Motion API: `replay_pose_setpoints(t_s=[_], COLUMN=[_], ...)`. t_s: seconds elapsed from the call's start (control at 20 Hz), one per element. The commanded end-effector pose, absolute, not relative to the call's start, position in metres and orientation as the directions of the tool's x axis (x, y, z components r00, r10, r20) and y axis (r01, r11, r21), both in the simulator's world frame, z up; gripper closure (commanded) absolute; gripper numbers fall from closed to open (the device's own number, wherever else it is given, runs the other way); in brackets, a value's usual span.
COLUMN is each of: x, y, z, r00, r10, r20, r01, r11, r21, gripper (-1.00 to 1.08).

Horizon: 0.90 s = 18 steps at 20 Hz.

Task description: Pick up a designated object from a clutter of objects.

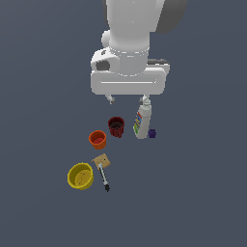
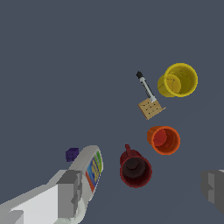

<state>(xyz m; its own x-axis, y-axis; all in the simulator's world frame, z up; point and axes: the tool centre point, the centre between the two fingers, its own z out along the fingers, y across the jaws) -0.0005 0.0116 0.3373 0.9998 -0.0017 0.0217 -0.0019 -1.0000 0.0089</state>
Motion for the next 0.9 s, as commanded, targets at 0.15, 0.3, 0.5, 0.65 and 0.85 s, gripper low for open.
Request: replay_pose_setpoints(t_s=[0.15,0.3,0.5,0.65,0.85], x=[0.001,0.003,0.002,0.004,0.01], y=[0.012,0.013,0.013,0.012,0.007], z=[0.338,0.34,0.34,0.339,0.335], r00=[1.0,1.0,1.0,1.0,1.0], r10=[-0.001,0.0,0.0,-0.002,-0.014], r20=[0.025,0.031,0.031,0.03,0.024], r01=[-0.001,-0.001,0.0,-0.003,-0.014], r11=[-1.0,-1.0,-1.0,-1.0,-1.0], r21=[0.014,0.022,0.022,0.021,0.014], gripper=[-0.2,-0.2,-0.2,-0.2,-0.2])
